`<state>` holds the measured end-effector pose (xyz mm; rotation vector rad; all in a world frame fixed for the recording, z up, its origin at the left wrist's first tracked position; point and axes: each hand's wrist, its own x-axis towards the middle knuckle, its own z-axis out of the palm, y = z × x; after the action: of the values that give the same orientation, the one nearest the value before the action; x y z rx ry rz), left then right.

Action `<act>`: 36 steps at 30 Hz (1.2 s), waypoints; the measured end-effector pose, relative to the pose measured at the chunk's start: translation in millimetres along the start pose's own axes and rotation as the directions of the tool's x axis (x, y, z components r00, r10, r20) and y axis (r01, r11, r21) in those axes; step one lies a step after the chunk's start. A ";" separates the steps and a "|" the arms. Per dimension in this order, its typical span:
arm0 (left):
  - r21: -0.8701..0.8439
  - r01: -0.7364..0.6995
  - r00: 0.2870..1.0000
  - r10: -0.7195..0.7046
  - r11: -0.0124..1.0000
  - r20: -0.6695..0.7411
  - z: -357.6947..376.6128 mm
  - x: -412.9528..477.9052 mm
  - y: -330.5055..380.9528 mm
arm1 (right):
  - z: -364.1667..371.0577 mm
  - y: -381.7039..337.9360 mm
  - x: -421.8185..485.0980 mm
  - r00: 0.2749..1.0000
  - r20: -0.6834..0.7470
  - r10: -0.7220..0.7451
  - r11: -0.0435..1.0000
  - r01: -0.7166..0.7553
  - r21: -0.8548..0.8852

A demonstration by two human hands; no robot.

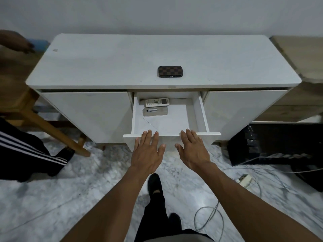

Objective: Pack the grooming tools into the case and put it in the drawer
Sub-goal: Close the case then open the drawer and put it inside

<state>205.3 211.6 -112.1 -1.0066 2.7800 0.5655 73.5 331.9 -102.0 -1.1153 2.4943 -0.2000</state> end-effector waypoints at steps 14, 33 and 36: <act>0.128 -0.017 0.990 0.034 0.992 -0.135 -78.5 62.5 -1.9 | -88.0 -27.9 54.5 0.998 -0.070 -0.005 0.995 -0.002 -0.098; 0.128 -0.078 0.985 0.096 0.989 -0.142 -127.8 267.6 -35.1 | -162.6 -64.2 262.9 0.998 -0.010 -0.054 0.990 0.053 -0.129; 0.151 -0.074 0.983 0.097 0.986 -0.157 -119.2 271.2 -39.6 | -159.4 -63.2 271.1 0.999 0.012 -0.042 0.991 0.043 -0.128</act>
<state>22.7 -22.9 -81.0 -0.9462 2.9689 0.2964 -112.4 83.6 -19.9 -1.2185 2.5066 -0.0471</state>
